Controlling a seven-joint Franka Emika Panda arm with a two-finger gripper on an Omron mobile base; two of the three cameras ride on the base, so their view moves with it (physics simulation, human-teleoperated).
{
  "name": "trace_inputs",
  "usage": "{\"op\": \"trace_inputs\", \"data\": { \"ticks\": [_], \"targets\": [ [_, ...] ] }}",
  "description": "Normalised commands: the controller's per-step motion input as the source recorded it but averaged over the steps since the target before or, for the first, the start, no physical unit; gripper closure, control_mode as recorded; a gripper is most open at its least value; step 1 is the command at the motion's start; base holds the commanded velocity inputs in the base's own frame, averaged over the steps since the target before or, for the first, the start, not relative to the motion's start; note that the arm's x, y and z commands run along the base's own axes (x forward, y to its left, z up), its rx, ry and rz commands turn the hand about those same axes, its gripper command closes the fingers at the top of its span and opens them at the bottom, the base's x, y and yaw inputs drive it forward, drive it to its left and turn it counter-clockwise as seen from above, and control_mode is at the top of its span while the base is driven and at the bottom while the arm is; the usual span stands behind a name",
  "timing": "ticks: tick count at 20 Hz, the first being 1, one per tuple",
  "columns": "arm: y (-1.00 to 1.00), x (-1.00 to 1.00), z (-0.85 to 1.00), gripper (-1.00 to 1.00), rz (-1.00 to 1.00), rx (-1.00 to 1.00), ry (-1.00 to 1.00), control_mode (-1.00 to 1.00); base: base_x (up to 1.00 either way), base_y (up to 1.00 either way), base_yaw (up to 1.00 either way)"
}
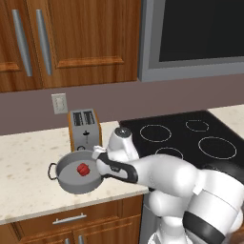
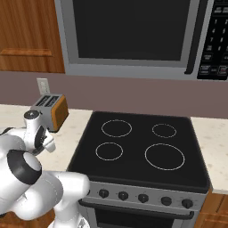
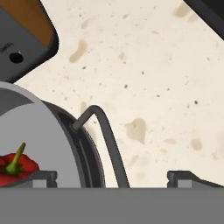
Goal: Turn on the sink faucet. Then move the bell pepper from the counter to the sink. Turn off the sink. Move the vegetable from the sink to the pot next to the stove. Finally move the pot to the rear right burner.
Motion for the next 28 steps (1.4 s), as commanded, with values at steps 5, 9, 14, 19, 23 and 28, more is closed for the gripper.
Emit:
{"op": "trace_inputs", "data": {
  "ticks": [5,9,14,19,23,28],
  "targets": [
    [0.14,0.02,-0.16,-1.00,0.00,0.00,0.01,-1.00,0.00,0.00,0.00],
    [0.12,0.00,-0.19,-1.00,0.00,0.00,0.00,-1.00,0.00,0.00,0.00],
    [0.03,0.00,-0.20,-1.00,0.00,0.00,0.00,-1.00,0.00,0.00,0.00],
    [0.02,0.00,-0.20,-1.00,0.00,0.00,0.00,-1.00,0.00,0.00,0.00],
    [0.00,0.00,-0.21,-1.00,0.00,0.00,0.00,-1.00,0.00,0.00,0.00],
    [0.02,0.00,-0.20,1.00,0.00,0.00,0.00,-1.00,0.00,0.00,0.00]
  ]
}}
